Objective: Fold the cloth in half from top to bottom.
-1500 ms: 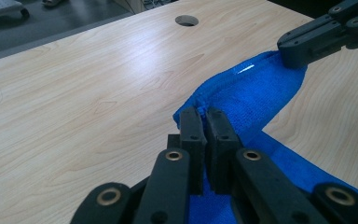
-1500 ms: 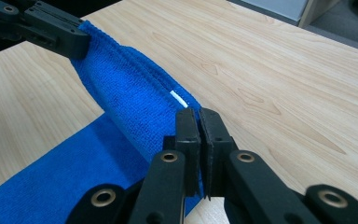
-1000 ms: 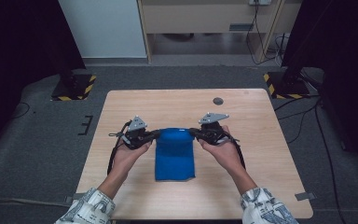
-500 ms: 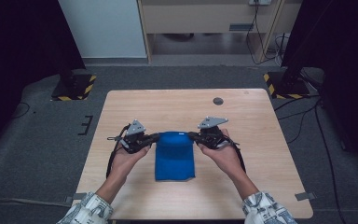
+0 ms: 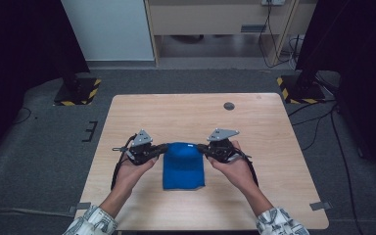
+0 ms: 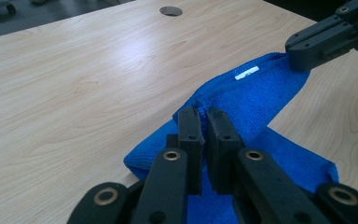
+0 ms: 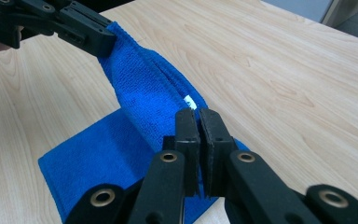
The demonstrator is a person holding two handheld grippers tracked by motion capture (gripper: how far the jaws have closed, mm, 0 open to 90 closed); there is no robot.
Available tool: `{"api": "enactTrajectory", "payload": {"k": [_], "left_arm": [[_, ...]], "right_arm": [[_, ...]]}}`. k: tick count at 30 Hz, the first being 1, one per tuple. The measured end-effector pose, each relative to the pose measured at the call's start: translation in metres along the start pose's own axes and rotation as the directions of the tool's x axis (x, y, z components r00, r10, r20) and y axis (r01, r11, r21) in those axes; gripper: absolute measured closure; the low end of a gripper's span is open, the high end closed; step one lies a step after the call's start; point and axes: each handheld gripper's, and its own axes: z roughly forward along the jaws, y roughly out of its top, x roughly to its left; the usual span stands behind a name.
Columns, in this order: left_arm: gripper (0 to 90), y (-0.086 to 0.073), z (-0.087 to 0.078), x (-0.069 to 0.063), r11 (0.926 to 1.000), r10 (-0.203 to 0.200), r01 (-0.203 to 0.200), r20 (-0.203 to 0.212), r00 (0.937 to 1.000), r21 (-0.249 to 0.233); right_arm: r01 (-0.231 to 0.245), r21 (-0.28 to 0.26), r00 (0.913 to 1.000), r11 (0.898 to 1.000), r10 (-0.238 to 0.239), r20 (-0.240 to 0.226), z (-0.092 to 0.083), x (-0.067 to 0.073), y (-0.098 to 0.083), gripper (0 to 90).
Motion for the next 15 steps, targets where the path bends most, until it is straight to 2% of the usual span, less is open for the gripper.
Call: {"api": "enactTrajectory", "payload": {"k": [15], "left_arm": [[85.2, -0.0082, -0.0025, -0.007, 1.0, 0.005, -0.005, 0.025, 0.9997, 0.005]], "right_arm": [[0.019, 0.013, 0.9998, 1.0, -0.019, -0.01, -0.0028, 0.0089, -0.0079, 87.1]]}}
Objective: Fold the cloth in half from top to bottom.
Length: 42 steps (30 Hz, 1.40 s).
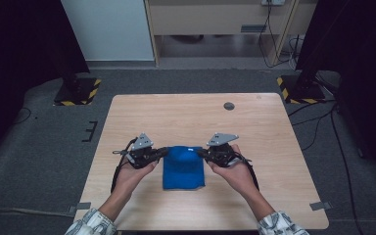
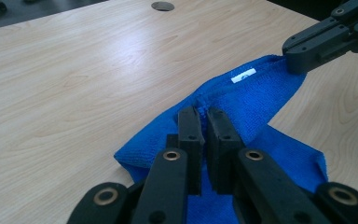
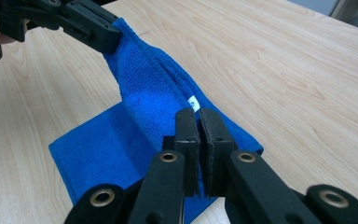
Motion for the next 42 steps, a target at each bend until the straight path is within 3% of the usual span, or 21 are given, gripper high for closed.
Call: {"api": "enactTrajectory", "payload": {"k": [10, 21, 31, 42], "left_arm": [[84.7, -0.02, 0.003, -0.005, 0.9993, -0.009, 0.008, 0.021, 0.9997, 0.036], [83.6, -0.032, 0.004, -0.008, 0.998, -0.015, 0.012, 0.035, 0.9993, 0.062], [83.3, -0.035, 0.0, -0.012, 0.9979, -0.019, 0.016, 0.056, 0.9982, 0.062], [81.1, -0.045, 0.005, -0.018, 0.9931, 0.007, -0.015, 0.074, 0.9972, 0.116]], "right_arm": [[0.0, 0.025, 0.9999, 1.0, 0.0, -0.011, 0.003, 0.005, -0.016, 86.9], [0.001, 0.054, 0.9998, 0.999, 0.0, -0.02, 0.008, 0.012, -0.033, 86.5], [0.002, 0.047, 0.9997, 0.999, -0.001, -0.025, 0.002, 0.012, -0.032, 86.5], [0.005, 0.084, 0.9994, 0.996, -0.002, -0.035, 0.005, 0.017, -0.048, 85.4]]}}
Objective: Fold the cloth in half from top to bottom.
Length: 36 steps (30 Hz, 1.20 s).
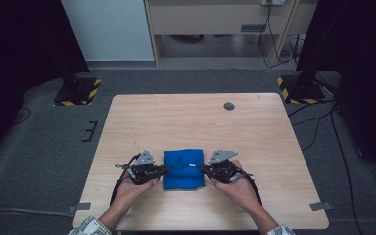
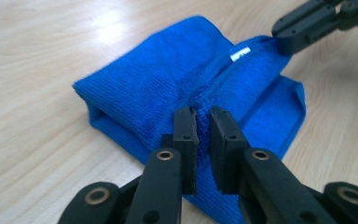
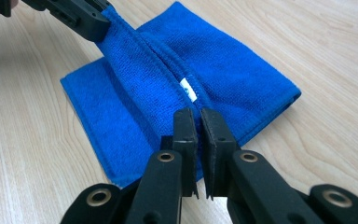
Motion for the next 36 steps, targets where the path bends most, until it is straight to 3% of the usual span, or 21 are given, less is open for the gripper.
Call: {"api": "enactTrajectory", "payload": {"k": [4, 13, 18, 24, 33, 36], "left_arm": [[80.2, -0.003, 0.001, -0.004, 0.9998, 0.015, -0.015, 0.008, 0.9999, 0.015], [75.7, -0.011, -0.001, -0.004, 0.9996, 0.007, -0.008, 0.007, 0.9999, 0.027], [64.7, -0.014, -0.004, -0.007, 0.9996, 0.006, -0.006, -0.004, 1.0, 0.026], [60.4, -0.017, -0.007, -0.012, 0.9996, 0.009, -0.01, 0.009, 0.9999, 0.025], [60.2, -0.02, -0.014, -0.018, 0.9996, 0.019, -0.02, 0.024, 0.9995, 0.022], [59.9, -0.019, -0.019, -0.018, 0.9999, 0.014, -0.014, 0.024, 0.9996, -0.003]], "right_arm": [[-0.004, 0.002, 1.0, 1.0, 0.004, 0.0, 0.0, 0.001, -0.003, 85.1], [-0.006, 0.014, 0.9996, 1.0, 0.007, -0.029, 0.0, 0.009, -0.012, 83.2], [-0.016, 0.026, 0.9993, 1.0, 0.017, -0.033, -0.001, 0.012, -0.018, 76.4], [-0.033, 0.019, 0.9987, 0.999, 0.033, -0.039, -0.008, 0.015, -0.021, 69.9], [-0.039, -0.007, 0.9978, 0.999, 0.039, -0.054, -0.019, 0.018, -0.015, 66.0], [-0.042, -0.022, 0.9981, 0.999, 0.041, -0.046, -0.019, 0.015, -0.009, 65.3]]}}
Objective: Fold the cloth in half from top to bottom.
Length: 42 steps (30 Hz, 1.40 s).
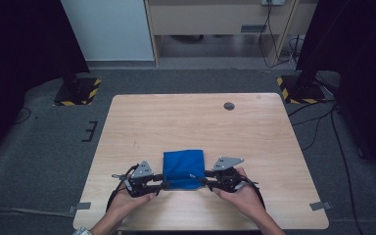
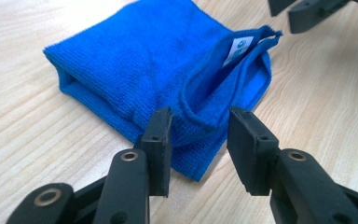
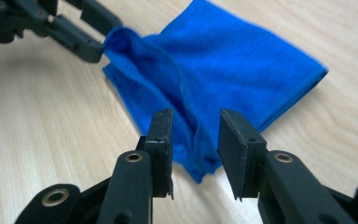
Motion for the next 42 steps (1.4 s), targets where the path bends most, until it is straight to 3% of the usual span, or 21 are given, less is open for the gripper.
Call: {"api": "enactTrajectory", "payload": {"k": [5, 13, 18, 23, 26, 32, 36, 42], "left_arm": [[60.0, 0.01, -0.008, 0.005, 0.9986, -0.012, 0.011, -0.034, 0.9993, -0.052], [59.1, 0.018, 0.013, 0.023, 0.9988, -0.038, 0.036, -0.078, 0.9962, -0.034], [57.5, 0.012, 0.016, 0.012, 0.999, 0.039, -0.037, -0.079, 0.9961, 0.023], [54.3, 0.004, 0.017, 0.007, 0.9958, 0.068, -0.062, -0.082, 0.9943, 0.067], [52.5, 0.002, 0.017, 0.004, 0.9922, 0.101, -0.093, -0.1, 0.9898, 0.083], [36.0, 0.012, 0.014, 0.007, 0.9965, 0.079, -0.075, -0.122, 0.9893, 0.037], [25.8, 0.017, 0.014, 0.014, 0.9991, 0.036, -0.033, -0.136, 0.99, 0.025], [13.9, 0.024, 0.015, 0.023, 0.9997, 0.004, 0.0, -0.147, 0.9892, 0.025]], "right_arm": [[-0.011, -0.014, 0.9992, 1.0, 0.012, 0.038, 0.003, -0.009, 0.01, 65.3], [-0.016, 0.043, 0.9983, 0.999, 0.013, 0.057, 0.028, -0.014, 0.009, 63.6], [0.004, 0.058, 0.9995, 0.998, -0.005, 0.031, 0.029, -0.005, 0.002, 62.4], [0.021, 0.089, 0.9989, 0.996, -0.025, 0.04, 0.028, -0.001, -0.009, 55.7], [0.022, 0.091, 0.9985, 0.996, -0.027, 0.048, 0.029, -0.001, -0.011, 48.8], [0.008, 0.048, 0.9973, 0.999, -0.012, 0.073, 0.028, -0.004, -0.003, 31.1], [-0.017, 0.032, 0.9959, 0.999, 0.014, 0.09, 0.027, -0.01, 0.006, 20.7], [-0.056, 0.003, 0.9915, 0.998, 0.055, 0.118, 0.026, -0.023, 0.018, 13.7]]}}
